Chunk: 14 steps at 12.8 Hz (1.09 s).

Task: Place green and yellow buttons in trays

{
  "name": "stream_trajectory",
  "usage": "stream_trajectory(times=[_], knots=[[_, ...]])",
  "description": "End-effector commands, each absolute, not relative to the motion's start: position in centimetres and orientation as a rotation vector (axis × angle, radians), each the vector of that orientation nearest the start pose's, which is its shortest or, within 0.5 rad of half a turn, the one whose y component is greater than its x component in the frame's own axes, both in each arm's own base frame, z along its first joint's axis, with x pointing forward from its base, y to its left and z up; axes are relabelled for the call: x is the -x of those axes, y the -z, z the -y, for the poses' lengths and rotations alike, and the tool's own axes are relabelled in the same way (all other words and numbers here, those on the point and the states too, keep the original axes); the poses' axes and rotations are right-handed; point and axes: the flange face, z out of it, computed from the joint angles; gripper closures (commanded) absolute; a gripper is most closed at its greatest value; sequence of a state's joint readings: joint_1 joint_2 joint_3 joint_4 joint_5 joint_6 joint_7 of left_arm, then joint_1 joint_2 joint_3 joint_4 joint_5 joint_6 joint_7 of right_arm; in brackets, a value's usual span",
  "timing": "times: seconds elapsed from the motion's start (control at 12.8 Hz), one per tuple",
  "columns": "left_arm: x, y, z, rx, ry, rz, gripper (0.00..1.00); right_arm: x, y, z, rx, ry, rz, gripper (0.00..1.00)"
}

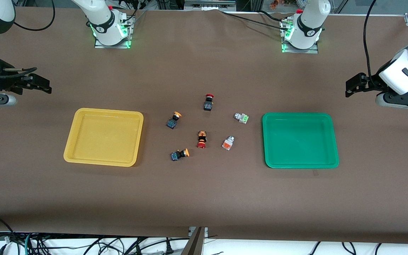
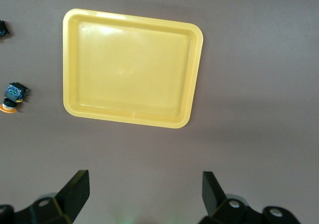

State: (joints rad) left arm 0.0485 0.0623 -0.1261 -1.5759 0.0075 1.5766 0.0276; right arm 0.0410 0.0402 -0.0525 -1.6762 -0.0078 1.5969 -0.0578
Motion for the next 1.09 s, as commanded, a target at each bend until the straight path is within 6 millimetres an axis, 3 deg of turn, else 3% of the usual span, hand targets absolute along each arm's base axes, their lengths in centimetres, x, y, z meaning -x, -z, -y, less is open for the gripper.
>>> stream_trajectory(times=[0.0,0.23,0.47,0.62,0.78,0.86,1.02], knots=[[-57.5,-59.2,4.3,3.149,-0.091,-0.198,0.00,-55.1,-55.9,0.7,3.149,-0.214,0.106,0.00],[-57.7,-58.5,5.1,3.150,-0.111,-0.212,0.00,-55.1,-56.0,0.6,3.150,-0.214,0.094,0.00],[-58.2,-53.8,8.2,3.175,-0.328,-0.295,0.00,-55.2,-56.4,0.3,3.150,-0.199,0.094,0.00],[-59.0,-49.6,13.0,3.143,-0.414,-0.394,0.00,-55.4,-56.3,-0.2,3.147,-0.199,0.108,0.00],[-61.0,-45.2,17.4,3.151,-0.331,-0.490,0.00,-55.8,-55.3,-0.7,3.136,-0.219,0.107,0.00],[-62.1,-42.5,19.4,3.163,-0.278,-0.523,0.00,-56.5,-53.7,-2.0,3.133,-0.248,0.089,0.00],[-63.3,-38.9,24.2,3.184,-0.112,-0.610,0.00,-58.4,-48.9,-6.7,3.140,-0.304,0.045,0.00]])
